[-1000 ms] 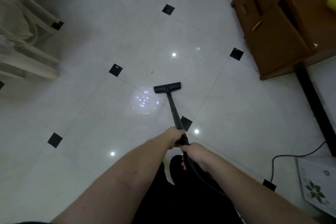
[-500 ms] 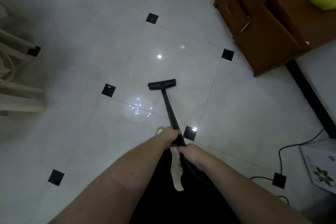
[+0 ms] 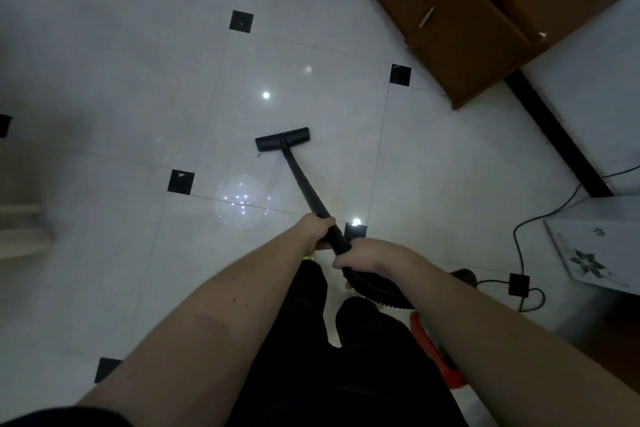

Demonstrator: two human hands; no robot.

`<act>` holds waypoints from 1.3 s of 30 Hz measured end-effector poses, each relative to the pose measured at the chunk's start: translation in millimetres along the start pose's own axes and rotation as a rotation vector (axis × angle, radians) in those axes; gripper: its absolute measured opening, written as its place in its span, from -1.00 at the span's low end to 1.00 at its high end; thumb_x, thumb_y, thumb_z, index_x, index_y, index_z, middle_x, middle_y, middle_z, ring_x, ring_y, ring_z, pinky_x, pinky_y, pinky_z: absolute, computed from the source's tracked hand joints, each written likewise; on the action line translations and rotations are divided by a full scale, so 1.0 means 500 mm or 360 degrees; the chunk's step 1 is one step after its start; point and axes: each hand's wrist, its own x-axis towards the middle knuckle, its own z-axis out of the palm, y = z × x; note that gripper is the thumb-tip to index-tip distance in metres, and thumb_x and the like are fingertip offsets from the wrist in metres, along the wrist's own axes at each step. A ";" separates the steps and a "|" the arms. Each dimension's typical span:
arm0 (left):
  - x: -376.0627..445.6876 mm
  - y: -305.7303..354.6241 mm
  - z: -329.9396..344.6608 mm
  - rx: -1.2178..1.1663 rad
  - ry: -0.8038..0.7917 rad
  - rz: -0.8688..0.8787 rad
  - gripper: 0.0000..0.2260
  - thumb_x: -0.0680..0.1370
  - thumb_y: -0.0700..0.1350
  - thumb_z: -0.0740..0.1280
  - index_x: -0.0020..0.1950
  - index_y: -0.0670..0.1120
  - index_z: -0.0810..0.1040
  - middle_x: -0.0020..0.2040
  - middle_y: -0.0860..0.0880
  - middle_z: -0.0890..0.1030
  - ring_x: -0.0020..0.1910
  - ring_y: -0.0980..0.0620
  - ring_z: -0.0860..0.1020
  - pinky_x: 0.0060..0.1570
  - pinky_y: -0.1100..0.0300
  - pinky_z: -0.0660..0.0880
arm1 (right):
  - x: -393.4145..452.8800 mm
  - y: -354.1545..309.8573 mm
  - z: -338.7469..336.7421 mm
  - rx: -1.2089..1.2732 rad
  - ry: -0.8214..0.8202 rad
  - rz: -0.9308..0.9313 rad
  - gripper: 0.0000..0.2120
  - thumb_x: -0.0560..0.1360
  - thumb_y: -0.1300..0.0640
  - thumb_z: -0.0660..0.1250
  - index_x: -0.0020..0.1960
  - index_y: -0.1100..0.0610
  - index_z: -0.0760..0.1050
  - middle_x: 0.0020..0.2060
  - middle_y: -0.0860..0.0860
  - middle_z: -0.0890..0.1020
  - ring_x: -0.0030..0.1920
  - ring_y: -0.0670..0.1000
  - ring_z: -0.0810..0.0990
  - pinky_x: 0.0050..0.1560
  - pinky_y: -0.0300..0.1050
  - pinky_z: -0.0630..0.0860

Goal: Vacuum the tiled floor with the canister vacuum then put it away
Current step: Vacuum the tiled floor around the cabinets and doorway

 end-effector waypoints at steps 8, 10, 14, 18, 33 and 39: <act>-0.008 -0.039 0.043 -0.0086 -0.0031 -0.0069 -0.87 0.59 -0.19 0.29 0.10 -0.21 0.45 -0.10 -0.17 0.58 -0.19 -0.07 0.61 -0.30 0.08 0.61 | -0.037 0.077 -0.001 -0.0452 0.0302 -0.0210 -0.85 0.43 0.01 0.32 -0.13 0.10 0.50 -0.20 0.05 0.60 -0.16 0.07 0.61 -0.17 -0.13 0.46; -0.016 -0.052 0.053 -0.0049 -0.0031 -0.0082 -0.94 0.59 -0.20 0.27 0.01 -0.19 0.45 -0.14 -0.15 0.57 -0.22 -0.05 0.60 -0.41 0.12 0.57 | -0.043 0.096 0.003 -0.0444 0.0277 -0.0211 -0.87 0.45 0.02 0.30 -0.11 0.08 0.49 -0.13 0.06 0.61 -0.10 0.07 0.61 -0.14 -0.14 0.46; -0.037 -0.078 0.069 -0.0019 -0.0036 -0.0099 -0.96 0.56 -0.23 0.28 -0.04 -0.20 0.46 -0.21 -0.14 0.59 -0.26 -0.03 0.60 -0.45 0.16 0.55 | -0.059 0.126 0.012 -0.0338 0.0172 -0.0209 -0.81 0.48 0.06 0.28 0.04 0.11 0.51 -0.18 0.01 0.59 -0.24 -0.04 0.56 -0.23 -0.21 0.44; -0.052 -0.096 0.080 -0.0051 -0.0013 -0.0129 -0.95 0.56 -0.23 0.28 -0.09 -0.17 0.45 -0.20 -0.14 0.57 -0.24 -0.04 0.59 -0.42 0.15 0.54 | -0.053 0.148 0.015 -0.0090 0.0040 -0.0111 -0.88 0.42 0.19 0.27 -0.08 0.19 0.52 -0.32 0.07 0.62 -0.41 -0.02 0.60 -0.31 -0.23 0.53; -0.082 -0.114 0.107 -0.0446 0.0132 -0.0158 -0.96 0.57 -0.25 0.26 -0.03 -0.21 0.48 -0.21 -0.15 0.56 -0.29 -0.03 0.58 -0.55 0.24 0.50 | -0.056 0.135 -0.022 -0.0260 -0.0079 -0.0120 -0.91 0.48 0.30 0.19 -0.19 0.24 0.43 -0.42 0.15 0.54 -0.61 -0.03 0.53 -0.52 -0.23 0.50; -0.059 -0.102 0.061 -0.0443 0.0142 -0.0153 -0.94 0.57 -0.24 0.25 0.03 -0.18 0.46 -0.16 -0.15 0.56 -0.24 -0.06 0.58 -0.46 0.16 0.54 | -0.032 0.101 0.001 -0.0272 -0.0048 -0.0158 -0.90 0.49 0.30 0.18 -0.20 0.21 0.42 -0.43 0.13 0.55 -0.61 -0.04 0.53 -0.49 -0.20 0.52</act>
